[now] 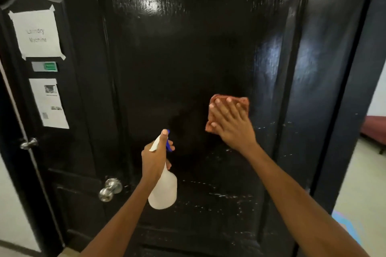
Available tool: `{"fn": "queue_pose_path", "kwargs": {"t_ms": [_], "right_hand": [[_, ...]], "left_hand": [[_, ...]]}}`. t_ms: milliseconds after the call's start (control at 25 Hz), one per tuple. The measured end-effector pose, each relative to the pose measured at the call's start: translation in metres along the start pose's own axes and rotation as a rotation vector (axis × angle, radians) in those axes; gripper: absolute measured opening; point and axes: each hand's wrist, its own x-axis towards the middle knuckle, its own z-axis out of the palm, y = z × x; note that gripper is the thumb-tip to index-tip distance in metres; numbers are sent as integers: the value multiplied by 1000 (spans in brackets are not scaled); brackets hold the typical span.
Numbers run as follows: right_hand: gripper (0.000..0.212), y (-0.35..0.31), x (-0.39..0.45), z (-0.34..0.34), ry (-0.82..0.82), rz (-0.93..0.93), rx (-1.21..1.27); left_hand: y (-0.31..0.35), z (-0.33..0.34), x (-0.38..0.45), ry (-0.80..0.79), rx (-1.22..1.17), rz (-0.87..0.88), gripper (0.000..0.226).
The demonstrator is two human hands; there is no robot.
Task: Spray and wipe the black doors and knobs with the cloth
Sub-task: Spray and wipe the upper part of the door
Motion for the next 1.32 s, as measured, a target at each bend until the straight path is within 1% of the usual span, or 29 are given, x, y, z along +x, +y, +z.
{"fn": "queue_pose_path", "kwargs": {"t_ms": [80,160,200,240,280,320,360,480,560,600,640,680,760,840,960,1080,1200,1320], "right_hand": [[68,50,-2,-23,54,184,-20],[68,69,-18,-29,98,384,22],[68,63,-28,-26,110,475,55],[68,47,-37,-20,97,524,91],[68,26,-46,-12,72,525,115],[67,2,-55,0,35,475,137],[68,-23,-64,13,-12,380,169],[76,-91,-97,51,-223,-4,191],[82,-121,-116,68,-404,-306,183],[85,-127,-125,73,-469,-415,180],[87,-126,-130,77,-491,-466,168],[87,-120,-133,79,-464,-475,147],[78,-100,-131,77,-354,-398,126],[68,-70,-127,64,-258,-247,92],[69,-4,-106,31,-135,-15,62],[69,58,-72,-8,-17,214,31],[70,108,-24,-44,77,317,-24],[71,134,24,-70,116,393,-19]], "left_hand": [[15,21,-1,-25,-1,35,62],[25,34,-7,-33,-1,41,61],[27,36,-10,-39,-1,47,60],[27,36,-14,-41,7,53,60],[27,34,-19,-39,21,54,60],[26,30,-23,-32,26,50,60],[22,25,-28,-23,24,40,60],[1,9,-41,23,40,-5,55],[-18,0,-50,46,37,-37,53],[-28,-2,-55,50,30,-54,54],[-37,-1,-58,54,28,-69,56],[-43,2,-61,55,30,-84,56],[-47,13,-62,50,27,-119,56],[-42,28,-59,15,7,-126,56],[-33,59,-53,-34,-3,-112,58],[-12,93,-43,-88,-26,-122,52],[21,124,-34,-167,-18,-36,53],[54,149,-29,-208,-39,34,53]]}}
